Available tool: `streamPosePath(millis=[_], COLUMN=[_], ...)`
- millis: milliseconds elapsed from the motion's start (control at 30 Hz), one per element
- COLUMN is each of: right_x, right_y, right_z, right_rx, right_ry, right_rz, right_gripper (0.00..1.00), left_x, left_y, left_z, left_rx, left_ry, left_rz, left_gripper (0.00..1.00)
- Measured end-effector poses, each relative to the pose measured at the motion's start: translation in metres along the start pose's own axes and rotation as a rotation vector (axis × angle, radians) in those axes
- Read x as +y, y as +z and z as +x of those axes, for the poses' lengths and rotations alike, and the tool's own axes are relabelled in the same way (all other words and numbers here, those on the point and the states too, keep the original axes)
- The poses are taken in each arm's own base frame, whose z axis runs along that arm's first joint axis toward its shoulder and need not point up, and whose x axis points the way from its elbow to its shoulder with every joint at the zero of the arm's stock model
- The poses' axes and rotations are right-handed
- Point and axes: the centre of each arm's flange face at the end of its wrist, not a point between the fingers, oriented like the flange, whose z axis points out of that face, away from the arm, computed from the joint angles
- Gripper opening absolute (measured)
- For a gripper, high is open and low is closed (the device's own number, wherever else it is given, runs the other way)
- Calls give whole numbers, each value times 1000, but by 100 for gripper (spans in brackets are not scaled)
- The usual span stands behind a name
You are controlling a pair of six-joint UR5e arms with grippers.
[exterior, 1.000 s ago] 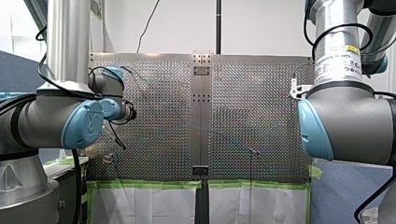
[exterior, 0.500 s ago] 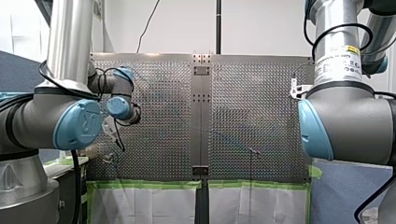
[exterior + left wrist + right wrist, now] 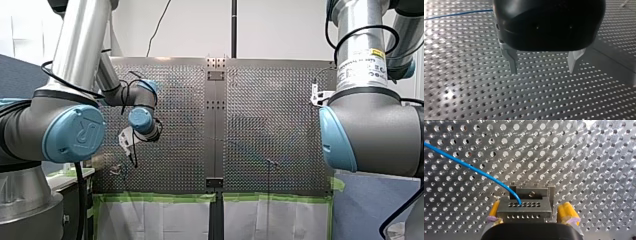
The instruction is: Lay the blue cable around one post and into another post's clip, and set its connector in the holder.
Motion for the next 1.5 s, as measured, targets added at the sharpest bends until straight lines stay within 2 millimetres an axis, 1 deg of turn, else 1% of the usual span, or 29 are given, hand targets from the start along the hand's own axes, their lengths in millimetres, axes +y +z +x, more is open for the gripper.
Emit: streamPosePath(millis=[167,300,500,933,1300,1500], right_x=[0,0,0,0,0,0], right_y=[0,0,0,0,0,0], right_z=[0,0,0,0,0,0], right_rx=[0,0,0,0,0,0], right_ry=[0,0,0,0,0,0], right_rz=[0,0,0,0,0,0], right_gripper=[100,100,100,100,100,100], left_x=[-6,-8,-9,-7,-25,-39], left_y=[-4,-14,-34,-87,-106,-117], left_z=[20,32,51,91,101,106], left_rx=[-6,-13,-6,8,-51,-99], left_ry=[57,96,154,293,359,392], left_rz=[1,4,33,107,166,200], left_gripper=[100,100,100,100,100,100])
